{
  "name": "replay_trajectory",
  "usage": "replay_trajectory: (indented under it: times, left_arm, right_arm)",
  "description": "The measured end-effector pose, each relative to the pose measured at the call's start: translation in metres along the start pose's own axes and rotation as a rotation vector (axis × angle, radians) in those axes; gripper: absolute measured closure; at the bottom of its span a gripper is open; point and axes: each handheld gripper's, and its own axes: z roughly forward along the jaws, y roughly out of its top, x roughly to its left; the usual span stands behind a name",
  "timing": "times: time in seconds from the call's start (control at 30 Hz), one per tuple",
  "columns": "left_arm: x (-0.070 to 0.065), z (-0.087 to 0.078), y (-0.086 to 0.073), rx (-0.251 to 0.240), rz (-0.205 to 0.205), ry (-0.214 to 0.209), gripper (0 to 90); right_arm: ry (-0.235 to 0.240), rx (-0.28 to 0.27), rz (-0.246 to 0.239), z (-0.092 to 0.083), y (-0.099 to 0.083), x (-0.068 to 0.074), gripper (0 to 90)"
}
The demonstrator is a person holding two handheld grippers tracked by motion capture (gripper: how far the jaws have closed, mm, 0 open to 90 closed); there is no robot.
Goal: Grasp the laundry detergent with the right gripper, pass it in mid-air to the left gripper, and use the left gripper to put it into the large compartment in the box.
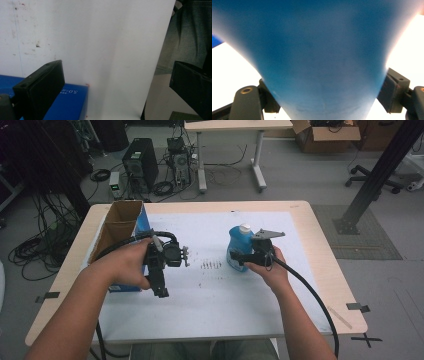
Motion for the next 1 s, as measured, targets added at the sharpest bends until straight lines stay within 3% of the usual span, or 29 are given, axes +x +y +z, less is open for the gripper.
replay_trajectory:
  times: [0.77, 1.0]
  left_arm:
    - [0.0012, 0.0003, 0.0002, 0.006, 0.003, 0.004, 0.2]
    - [0.0004, 0.0000, 0.0016, 0.005, 0.001, 0.004, 0.2]
  right_arm:
    - [-0.011, -0.023, -0.017, 0.0017, -0.0031, 0.0027, 40.2]
    - [-0.043, -0.037, -0.073, 0.0011, -0.0043, 0.0063, 44.2]
